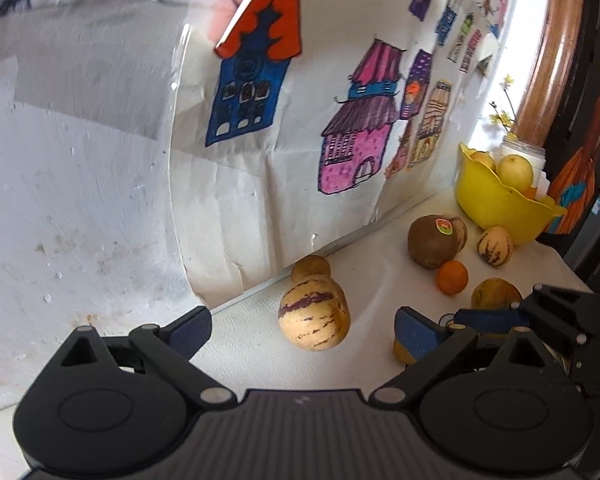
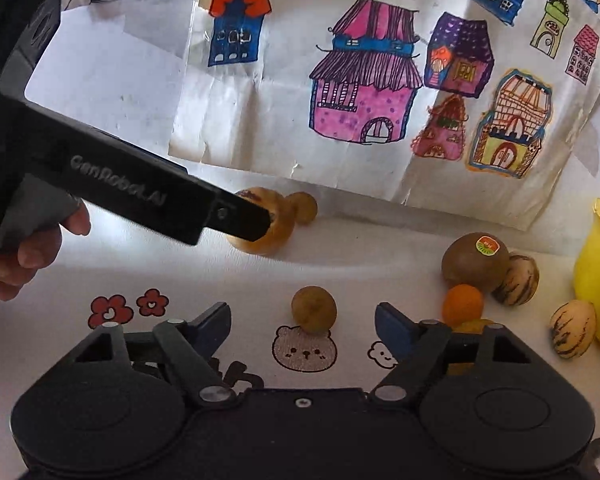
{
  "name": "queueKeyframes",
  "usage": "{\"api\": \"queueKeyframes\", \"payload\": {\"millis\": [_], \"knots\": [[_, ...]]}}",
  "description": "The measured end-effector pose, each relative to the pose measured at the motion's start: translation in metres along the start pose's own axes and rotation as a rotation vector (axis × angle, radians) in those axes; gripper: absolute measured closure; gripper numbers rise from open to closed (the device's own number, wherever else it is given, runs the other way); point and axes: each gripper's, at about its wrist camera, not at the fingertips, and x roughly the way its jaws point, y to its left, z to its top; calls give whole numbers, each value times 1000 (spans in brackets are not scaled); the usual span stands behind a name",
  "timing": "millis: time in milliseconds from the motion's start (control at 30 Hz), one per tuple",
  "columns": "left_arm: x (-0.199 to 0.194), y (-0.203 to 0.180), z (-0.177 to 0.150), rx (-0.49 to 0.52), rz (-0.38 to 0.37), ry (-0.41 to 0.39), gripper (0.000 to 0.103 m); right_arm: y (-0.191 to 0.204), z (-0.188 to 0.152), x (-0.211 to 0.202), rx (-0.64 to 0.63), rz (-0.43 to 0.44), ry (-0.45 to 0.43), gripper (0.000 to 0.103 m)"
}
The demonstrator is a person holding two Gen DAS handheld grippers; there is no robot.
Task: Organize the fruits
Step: 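Close the left tool on the striped melon while the right tool grasps a small brown round fruit, then carry the striped melon in the left tool to the tray while the right tool carries the small fruit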
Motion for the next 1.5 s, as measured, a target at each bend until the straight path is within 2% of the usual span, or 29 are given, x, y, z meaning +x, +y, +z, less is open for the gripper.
{"api": "queueKeyframes", "payload": {"millis": [167,233,333,467,600,767,933,1267,1500], "knots": [[11,2,0,-33,-3,11,10,-4,-1,6,32,-4,4,35],[16,3,-1,-48,0,16,17,-6,-2,9,56,-4,6,42],[22,4,-1,-68,5,25,24,-12,-5,15,104,9,7,45],[26,5,-1,-86,2,20,27,-16,-6,18,143,17,0,52],[28,7,1,-102,-5,23,36,-18,-7,19,164,20,-6,63],[30,9,2,-133,-39,36,45,-19,-9,18,177,24,-8,73],[34,10,2,-160,-72,50,57,-18,-8,17,183,22,-10,74],[29,14,-1,-196,-92,54,60,-15,-11,13,204,26,-10,74],[16,4,-10,-177,-117,72,61,-18,-21,-15,273,15,-24,74]]}}
